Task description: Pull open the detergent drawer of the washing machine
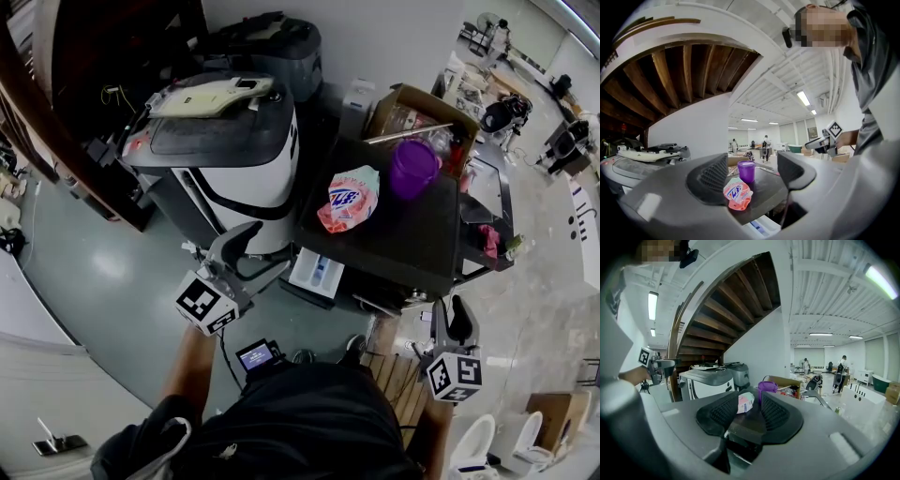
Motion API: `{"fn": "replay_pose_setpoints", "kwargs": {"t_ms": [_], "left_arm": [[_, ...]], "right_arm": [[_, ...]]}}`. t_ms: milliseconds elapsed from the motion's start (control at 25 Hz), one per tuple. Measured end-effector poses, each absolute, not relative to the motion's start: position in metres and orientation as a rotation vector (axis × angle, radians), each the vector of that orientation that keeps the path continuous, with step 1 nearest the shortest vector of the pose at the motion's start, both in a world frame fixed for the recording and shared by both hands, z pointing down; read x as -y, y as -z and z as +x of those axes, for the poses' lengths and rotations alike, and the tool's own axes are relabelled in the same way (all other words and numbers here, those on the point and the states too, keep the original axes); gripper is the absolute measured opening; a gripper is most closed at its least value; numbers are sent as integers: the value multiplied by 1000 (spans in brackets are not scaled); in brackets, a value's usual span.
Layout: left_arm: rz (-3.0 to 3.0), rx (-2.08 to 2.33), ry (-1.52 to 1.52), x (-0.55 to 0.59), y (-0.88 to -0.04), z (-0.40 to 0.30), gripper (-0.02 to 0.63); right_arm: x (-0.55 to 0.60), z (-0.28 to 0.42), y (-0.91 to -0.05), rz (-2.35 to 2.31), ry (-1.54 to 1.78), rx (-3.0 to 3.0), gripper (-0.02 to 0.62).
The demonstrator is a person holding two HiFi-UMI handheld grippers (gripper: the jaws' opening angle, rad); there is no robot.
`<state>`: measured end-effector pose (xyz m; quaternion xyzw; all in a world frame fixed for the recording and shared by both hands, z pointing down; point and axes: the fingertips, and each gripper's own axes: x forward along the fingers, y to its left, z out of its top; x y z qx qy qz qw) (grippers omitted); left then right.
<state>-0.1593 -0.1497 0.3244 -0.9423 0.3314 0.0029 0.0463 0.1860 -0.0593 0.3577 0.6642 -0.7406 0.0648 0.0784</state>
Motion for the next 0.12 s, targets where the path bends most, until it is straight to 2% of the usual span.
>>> {"fn": "replay_pose_setpoints", "kwargs": {"t_ms": [120], "left_arm": [[-2877,-1014,0,150,-326,-158,379]], "right_arm": [[61,186,-358,1985,-195,2220,150]]}}
